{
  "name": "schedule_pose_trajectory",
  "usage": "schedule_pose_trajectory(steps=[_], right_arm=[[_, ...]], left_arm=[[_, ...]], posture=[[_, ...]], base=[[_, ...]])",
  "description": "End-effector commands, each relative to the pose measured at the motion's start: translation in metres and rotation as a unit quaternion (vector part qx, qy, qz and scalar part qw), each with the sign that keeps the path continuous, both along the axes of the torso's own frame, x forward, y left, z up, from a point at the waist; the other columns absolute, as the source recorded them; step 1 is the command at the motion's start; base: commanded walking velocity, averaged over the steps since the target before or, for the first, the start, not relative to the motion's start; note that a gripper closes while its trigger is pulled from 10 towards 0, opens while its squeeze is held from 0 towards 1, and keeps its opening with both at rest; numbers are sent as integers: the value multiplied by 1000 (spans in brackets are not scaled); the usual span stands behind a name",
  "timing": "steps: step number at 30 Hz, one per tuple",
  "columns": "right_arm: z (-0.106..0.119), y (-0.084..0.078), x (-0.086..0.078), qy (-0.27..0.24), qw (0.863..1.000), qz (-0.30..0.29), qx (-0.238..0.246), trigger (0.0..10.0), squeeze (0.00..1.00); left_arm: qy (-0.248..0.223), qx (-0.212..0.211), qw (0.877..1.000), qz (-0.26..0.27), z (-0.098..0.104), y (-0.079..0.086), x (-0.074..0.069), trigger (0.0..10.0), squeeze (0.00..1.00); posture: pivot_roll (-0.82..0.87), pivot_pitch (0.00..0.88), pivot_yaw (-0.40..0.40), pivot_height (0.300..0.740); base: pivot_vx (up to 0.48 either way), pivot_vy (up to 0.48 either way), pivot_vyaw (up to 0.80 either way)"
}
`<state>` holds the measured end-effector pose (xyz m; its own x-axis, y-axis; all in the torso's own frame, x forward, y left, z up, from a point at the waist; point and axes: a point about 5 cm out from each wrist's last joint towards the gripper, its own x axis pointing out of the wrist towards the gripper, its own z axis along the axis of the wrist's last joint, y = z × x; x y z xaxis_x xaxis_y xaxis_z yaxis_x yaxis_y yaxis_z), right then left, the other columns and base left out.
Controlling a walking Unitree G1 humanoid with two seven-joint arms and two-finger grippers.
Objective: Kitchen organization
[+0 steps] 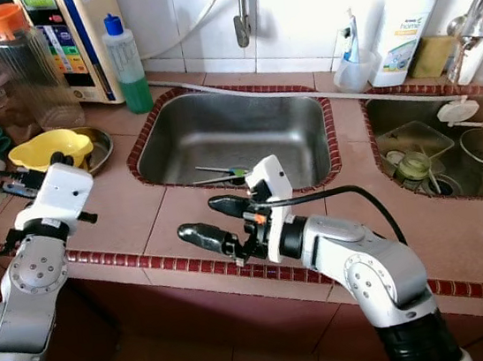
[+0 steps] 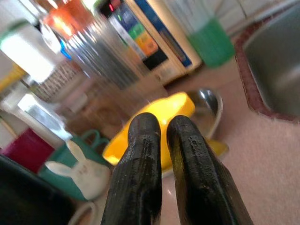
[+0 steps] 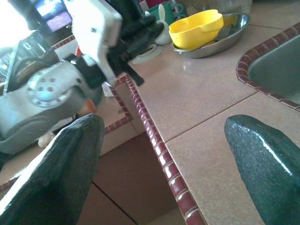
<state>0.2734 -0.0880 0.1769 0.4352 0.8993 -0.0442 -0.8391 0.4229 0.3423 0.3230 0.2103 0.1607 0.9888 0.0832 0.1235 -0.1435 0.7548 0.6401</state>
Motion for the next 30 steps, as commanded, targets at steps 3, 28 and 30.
schedule_pose_trajectory(steps=[3, 28, 30], right_arm=[[3, -1, -3, -2, 1000, -9, 5, 10000, 0], [3, 3, -11, 7, 1000, -19, 11, 10000, 0], [3, 3, -11, 7, 1000, -19, 11, 10000, 0]], left_arm=[[-13, -19, 1000, 4, 0, 0, 13, 10000, 1000], [4, -19, 1000, 5, -17, -5, 34, 10000, 1000], [6, -18, 1000, 5, -19, -5, 34, 10000, 1000]], posture=[[19, 85, 16, 740], [-8, 102, 23, 740], [-8, 102, 22, 740]], base=[[0, 0, 0], [0, 0, 0], [0, 0, 0]])
